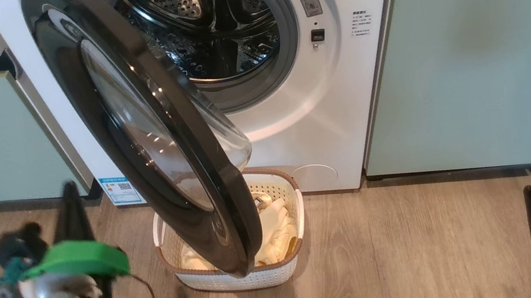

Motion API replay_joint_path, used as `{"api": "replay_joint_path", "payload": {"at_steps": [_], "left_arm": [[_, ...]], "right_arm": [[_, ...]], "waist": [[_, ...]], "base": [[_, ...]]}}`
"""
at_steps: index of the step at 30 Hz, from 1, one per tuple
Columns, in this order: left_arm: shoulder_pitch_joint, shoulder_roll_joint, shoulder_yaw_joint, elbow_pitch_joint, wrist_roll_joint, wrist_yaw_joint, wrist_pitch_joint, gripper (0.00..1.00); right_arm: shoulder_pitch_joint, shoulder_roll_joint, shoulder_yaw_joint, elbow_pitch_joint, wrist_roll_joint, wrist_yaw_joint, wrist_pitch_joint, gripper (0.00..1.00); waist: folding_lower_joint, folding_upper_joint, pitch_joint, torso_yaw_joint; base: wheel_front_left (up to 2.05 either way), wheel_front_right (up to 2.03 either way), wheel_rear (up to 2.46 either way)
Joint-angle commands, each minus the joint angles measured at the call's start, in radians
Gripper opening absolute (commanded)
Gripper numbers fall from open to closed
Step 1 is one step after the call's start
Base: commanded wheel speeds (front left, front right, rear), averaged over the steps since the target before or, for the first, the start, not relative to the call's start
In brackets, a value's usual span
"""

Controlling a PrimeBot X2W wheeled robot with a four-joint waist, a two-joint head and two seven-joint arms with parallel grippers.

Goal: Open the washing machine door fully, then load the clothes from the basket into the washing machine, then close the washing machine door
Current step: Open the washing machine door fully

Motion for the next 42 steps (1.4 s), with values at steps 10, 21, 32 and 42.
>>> {"api": "replay_joint_path", "payload": {"at_steps": [10,21,32,42], "left_arm": [[-0.178,0.025,0.016,-0.349,-0.076,0.012,0.152,0.00],[-0.346,0.018,-0.135,-0.652,-0.145,0.012,0.406,0.00],[-0.406,0.002,-0.412,-0.819,-0.196,0.076,0.503,0.00],[-0.345,0.001,-0.644,-0.847,-0.225,0.145,0.527,0.00]], "right_arm": [[-0.026,-0.008,0.005,-0.022,-0.014,0.004,-0.010,1.00],[-0.024,-0.006,0.013,-0.018,-0.014,0.004,-0.010,1.00],[-0.026,-0.007,0.025,-0.012,-0.011,0.004,-0.010,1.00],[-0.021,-0.002,0.019,-0.012,-0.009,0.004,-0.010,1.00]], "waist": [[0.0000,0.0000,-0.002,0.011],[0.0000,0.0000,-0.011,0.010],[0.0000,0.0000,-0.019,0.003],[0.0000,0.0000,-0.019,0.003]], "base": [[0.00,0.00,0.00],[0.00,0.00,0.00],[0.00,0.00,0.00],[0.00,0.00,0.00]]}}
